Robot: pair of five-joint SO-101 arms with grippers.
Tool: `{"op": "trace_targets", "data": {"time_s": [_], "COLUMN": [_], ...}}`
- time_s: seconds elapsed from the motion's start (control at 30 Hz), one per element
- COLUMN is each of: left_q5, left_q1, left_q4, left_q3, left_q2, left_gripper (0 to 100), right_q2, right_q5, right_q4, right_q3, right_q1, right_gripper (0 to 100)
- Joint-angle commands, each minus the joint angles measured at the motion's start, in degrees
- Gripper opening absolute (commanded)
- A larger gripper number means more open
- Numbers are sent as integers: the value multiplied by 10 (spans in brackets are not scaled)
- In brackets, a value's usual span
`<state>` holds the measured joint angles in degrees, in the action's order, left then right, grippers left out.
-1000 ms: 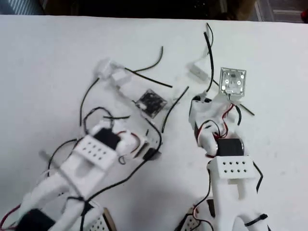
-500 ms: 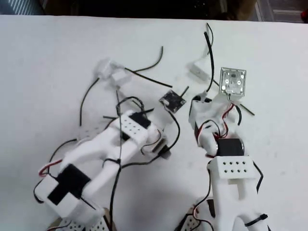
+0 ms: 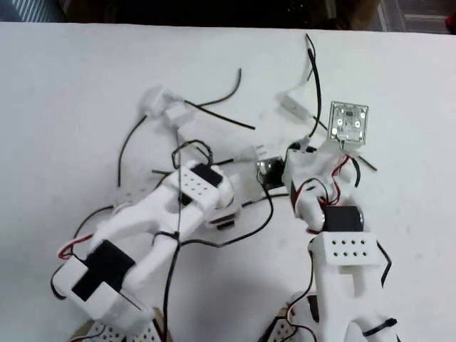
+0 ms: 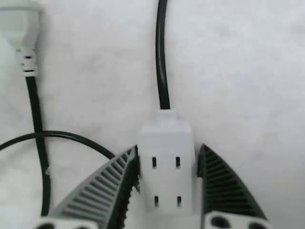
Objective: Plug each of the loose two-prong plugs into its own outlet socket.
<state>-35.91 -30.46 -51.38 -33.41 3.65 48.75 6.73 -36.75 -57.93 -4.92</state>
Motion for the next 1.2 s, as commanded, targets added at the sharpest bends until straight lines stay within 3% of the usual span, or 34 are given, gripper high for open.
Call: {"op": "trace_targets", "data": {"time_s": [0.0,0.27,0.47,0.8,0.93,1.17], "left_q5": [53,83,126,176,175,175], "left_q1": [13,102,181,372,457,488], "left_q4": [2,-81,-103,-99,-98,-37], "left_q3": [34,113,73,-171,-232,-326], "left_q2": [-7,-25,-180,-499,-562,-568], "left_gripper": [321,343,343,343,346,347], "right_q2": [7,7,12,7,7,7], "right_q5": [2,4,4,4,4,3], "right_q4": [10,8,-5,-94,-57,0], "right_q3": [4,4,4,3,-54,-114], "right_q1": [1,0,-21,-199,-276,-349], "right_gripper": [17,17,17,17,17,17]}}
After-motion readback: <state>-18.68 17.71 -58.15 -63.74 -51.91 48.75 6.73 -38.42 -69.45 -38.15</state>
